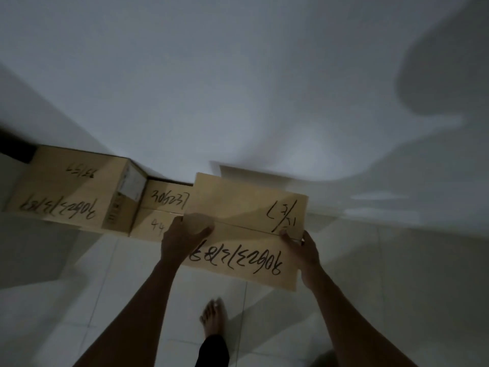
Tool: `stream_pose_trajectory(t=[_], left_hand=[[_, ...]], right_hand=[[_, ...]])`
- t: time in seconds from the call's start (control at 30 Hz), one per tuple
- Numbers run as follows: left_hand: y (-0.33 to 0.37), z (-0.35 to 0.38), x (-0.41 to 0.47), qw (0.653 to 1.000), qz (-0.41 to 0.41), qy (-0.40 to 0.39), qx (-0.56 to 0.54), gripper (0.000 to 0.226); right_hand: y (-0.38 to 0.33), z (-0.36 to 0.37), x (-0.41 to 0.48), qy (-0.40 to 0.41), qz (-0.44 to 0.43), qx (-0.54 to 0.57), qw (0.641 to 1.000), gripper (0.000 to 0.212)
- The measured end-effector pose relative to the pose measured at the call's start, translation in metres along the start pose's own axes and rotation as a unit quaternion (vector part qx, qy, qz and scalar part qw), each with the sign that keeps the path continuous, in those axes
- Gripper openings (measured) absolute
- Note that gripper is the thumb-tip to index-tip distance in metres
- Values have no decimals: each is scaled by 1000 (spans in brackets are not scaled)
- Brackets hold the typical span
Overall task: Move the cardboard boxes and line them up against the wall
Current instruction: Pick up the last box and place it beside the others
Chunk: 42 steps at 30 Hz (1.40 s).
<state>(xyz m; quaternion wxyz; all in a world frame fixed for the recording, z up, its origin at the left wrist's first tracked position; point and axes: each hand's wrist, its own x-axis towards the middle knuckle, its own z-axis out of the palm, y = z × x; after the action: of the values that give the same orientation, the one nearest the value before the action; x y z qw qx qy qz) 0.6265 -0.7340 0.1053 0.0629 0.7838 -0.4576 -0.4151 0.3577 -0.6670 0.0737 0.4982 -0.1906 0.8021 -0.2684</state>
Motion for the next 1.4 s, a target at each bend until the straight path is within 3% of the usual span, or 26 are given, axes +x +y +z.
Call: stream_pose_trajectory(t=[0.23, 0.37, 0.57, 0.67, 0.77, 0.83, 1.0, 1.4], left_hand=[[-63, -66, 67, 998, -3, 30, -51, 96], [-82, -84, 97, 996, 73, 17, -55, 50], [-115, -97, 152, 990, 110, 54, -75, 66], [-114, -98, 161, 986, 127, 78, -71, 62], [-124, -98, 169, 990, 97, 105, -18, 100], [-129, -97, 174, 988, 89, 118, 32, 109], [-138, -92, 183, 971, 158, 125, 129, 78], [-164, -91, 193, 954, 181, 93, 221, 92]], right_hand=[[-29, 119, 4, -48, -7, -3, 999, 56], [-31, 170, 23, -56, -16, -19, 998, 68], [-31, 225, 48, -60, -23, -9, 998, 71], [-29, 240, 56, -68, -20, -8, 997, 63], [-27, 250, 61, -71, -17, -10, 997, 60], [-28, 254, 62, -69, -12, -12, 997, 59], [-35, 268, 66, -59, -34, -34, 997, 55], [-43, 277, 73, -73, -47, -120, 989, 63]])
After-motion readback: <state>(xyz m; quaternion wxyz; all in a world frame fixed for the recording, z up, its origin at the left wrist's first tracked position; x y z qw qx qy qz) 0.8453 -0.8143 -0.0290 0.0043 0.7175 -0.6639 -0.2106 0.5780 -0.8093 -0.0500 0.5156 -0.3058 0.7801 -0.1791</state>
